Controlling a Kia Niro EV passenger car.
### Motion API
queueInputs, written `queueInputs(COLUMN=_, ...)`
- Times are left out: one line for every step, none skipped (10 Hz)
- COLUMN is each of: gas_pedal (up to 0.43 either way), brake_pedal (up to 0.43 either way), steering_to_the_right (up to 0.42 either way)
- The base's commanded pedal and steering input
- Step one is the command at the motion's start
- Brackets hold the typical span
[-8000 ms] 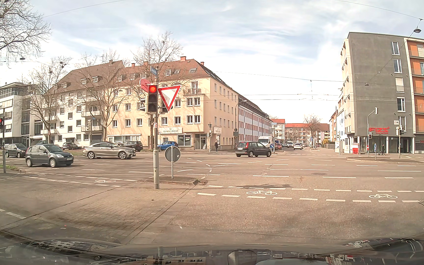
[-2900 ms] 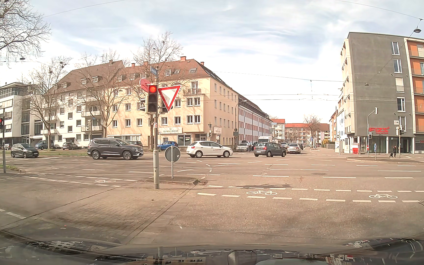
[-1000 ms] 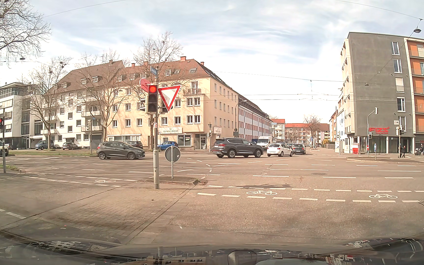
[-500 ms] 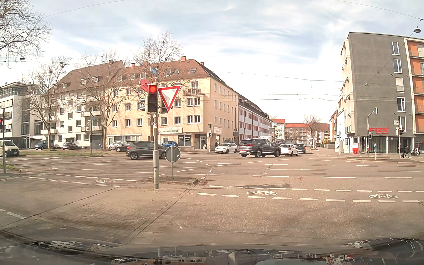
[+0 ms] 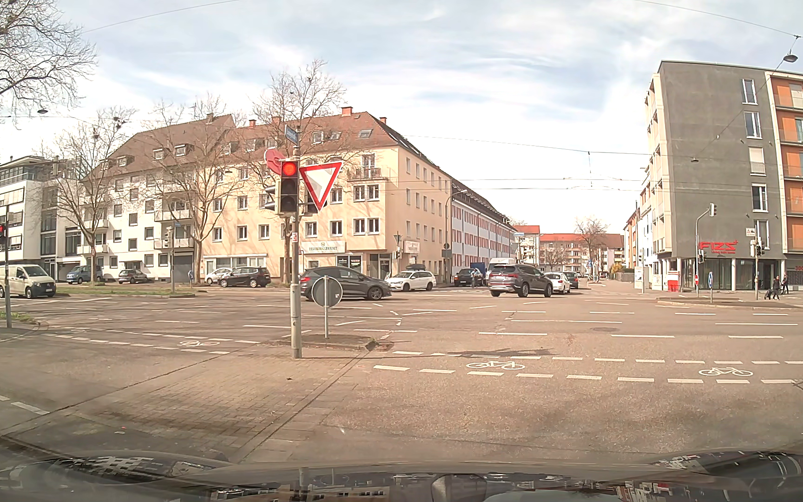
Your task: Follow the waypoints while adhering to traffic rules and regulations
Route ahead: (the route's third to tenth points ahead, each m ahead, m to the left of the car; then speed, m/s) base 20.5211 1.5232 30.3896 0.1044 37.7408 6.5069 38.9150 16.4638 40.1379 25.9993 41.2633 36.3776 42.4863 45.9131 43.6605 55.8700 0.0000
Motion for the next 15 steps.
queueInputs(gas_pedal=0.000, brake_pedal=0.299, steering_to_the_right=0.006)
queueInputs(gas_pedal=0.000, brake_pedal=0.311, steering_to_the_right=0.006)
queueInputs(gas_pedal=0.000, brake_pedal=0.305, steering_to_the_right=0.006)
queueInputs(gas_pedal=0.000, brake_pedal=0.305, steering_to_the_right=0.006)
queueInputs(gas_pedal=0.000, brake_pedal=0.299, steering_to_the_right=0.006)
queueInputs(gas_pedal=0.000, brake_pedal=0.305, steering_to_the_right=0.006)
queueInputs(gas_pedal=0.000, brake_pedal=0.305, steering_to_the_right=0.006)
queueInputs(gas_pedal=0.000, brake_pedal=0.311, steering_to_the_right=0.006)
queueInputs(gas_pedal=0.000, brake_pedal=0.311, steering_to_the_right=0.006)
queueInputs(gas_pedal=0.000, brake_pedal=0.305, steering_to_the_right=0.006)
queueInputs(gas_pedal=0.000, brake_pedal=0.305, steering_to_the_right=0.006)
queueInputs(gas_pedal=0.000, brake_pedal=0.305, steering_to_the_right=0.006)
queueInputs(gas_pedal=0.000, brake_pedal=0.305, steering_to_the_right=0.006)
queueInputs(gas_pedal=0.000, brake_pedal=0.311, steering_to_the_right=0.006)
queueInputs(gas_pedal=0.000, brake_pedal=0.305, steering_to_the_right=0.006)
